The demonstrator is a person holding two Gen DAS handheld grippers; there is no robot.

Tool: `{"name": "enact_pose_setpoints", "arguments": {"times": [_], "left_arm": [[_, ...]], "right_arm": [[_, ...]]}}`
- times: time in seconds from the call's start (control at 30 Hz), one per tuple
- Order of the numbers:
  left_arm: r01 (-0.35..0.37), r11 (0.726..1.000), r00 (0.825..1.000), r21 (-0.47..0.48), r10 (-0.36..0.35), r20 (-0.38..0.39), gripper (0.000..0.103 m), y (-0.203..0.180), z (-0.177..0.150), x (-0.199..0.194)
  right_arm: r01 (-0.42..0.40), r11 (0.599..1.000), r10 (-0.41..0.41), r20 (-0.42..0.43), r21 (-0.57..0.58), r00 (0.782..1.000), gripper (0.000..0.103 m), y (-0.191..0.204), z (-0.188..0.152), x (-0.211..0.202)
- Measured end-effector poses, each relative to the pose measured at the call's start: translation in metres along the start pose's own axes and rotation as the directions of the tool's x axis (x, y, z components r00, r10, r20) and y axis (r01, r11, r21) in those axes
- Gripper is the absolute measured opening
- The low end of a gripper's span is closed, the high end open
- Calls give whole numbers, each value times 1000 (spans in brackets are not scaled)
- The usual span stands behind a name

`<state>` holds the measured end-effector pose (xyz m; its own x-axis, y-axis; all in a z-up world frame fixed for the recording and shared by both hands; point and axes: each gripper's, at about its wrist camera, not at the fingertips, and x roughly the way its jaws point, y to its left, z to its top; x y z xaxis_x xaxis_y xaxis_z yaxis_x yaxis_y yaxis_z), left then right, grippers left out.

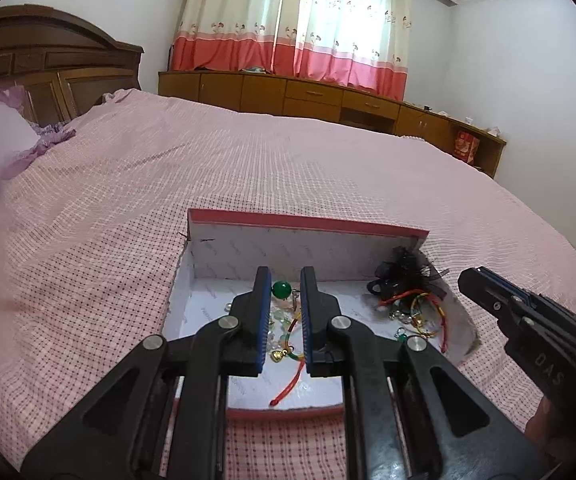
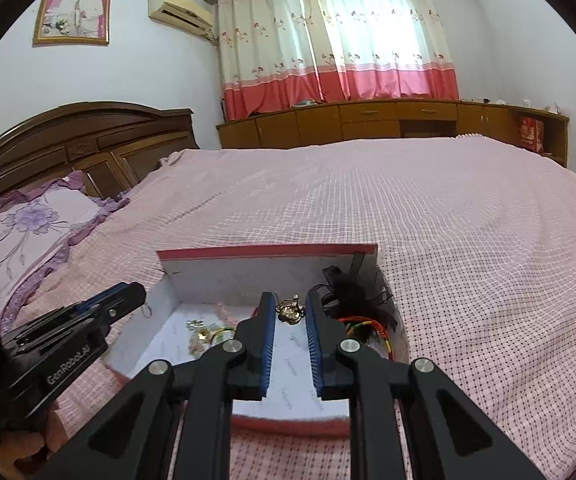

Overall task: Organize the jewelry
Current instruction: 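Carry the green earring and gold earring with both grippers into the box, then open both grippers to release the earrings inside the box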

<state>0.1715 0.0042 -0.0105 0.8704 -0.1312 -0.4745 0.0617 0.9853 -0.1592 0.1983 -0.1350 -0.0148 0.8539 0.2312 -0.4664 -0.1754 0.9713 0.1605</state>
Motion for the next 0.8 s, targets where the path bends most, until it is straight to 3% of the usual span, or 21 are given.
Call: {"name": "enact_pose_setpoints", "arguments": {"times": [0.67,0.73,0.8], "left_arm": [[-42,999,997,6,42,-64,6,6,-13,54],[-58,998,996,10,58,-68,8,6,-12,55],[-57,998,995,12,57,-77,17,5,-12,58]], "right_arm": [[39,999,-38,-76,11,996,18,-24,-13,57],[32,999,-30,-83,20,996,18,-25,-14,58],[18,999,-14,-90,35,996,18,-27,-15,59]]}}
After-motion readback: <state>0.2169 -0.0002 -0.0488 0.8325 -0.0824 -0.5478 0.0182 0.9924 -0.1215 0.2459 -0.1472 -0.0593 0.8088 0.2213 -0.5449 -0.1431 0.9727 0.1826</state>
